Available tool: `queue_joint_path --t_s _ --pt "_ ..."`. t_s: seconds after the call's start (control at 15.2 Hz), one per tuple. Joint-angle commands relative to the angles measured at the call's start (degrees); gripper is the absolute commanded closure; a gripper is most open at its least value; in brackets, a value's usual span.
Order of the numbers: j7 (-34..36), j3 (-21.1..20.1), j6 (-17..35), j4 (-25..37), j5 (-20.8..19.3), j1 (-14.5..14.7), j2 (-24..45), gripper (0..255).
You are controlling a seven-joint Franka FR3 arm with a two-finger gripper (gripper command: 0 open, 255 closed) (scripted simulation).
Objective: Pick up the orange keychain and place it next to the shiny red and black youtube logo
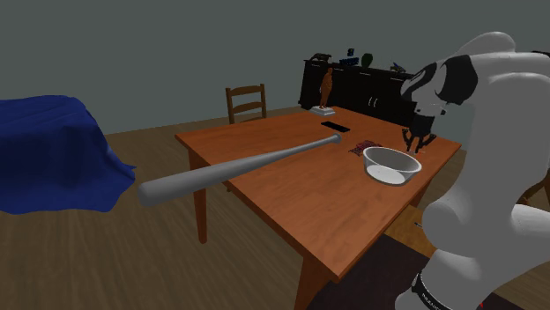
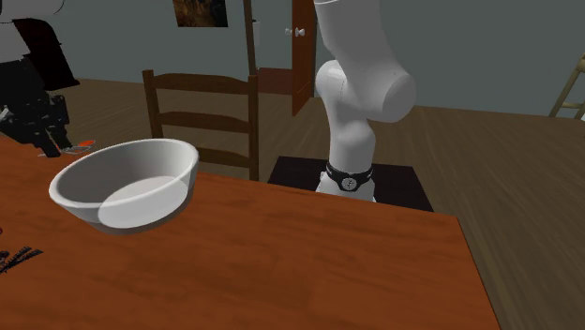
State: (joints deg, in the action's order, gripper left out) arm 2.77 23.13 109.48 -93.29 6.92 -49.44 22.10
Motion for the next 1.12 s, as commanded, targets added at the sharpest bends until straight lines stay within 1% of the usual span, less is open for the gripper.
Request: queue_joint_path --t_s 0.0,0.59,1.06 --pt "-0.11 -0.12 1.3 -0.79 0.24 -0.03 0.53 255" --pt "-0.71 -0.68 7.13 -4.22 1.41 -0.3 3.11 255" --pt "-0.75 -0.72 7.44 -4.37 1.49 -0.32 3.28 255"
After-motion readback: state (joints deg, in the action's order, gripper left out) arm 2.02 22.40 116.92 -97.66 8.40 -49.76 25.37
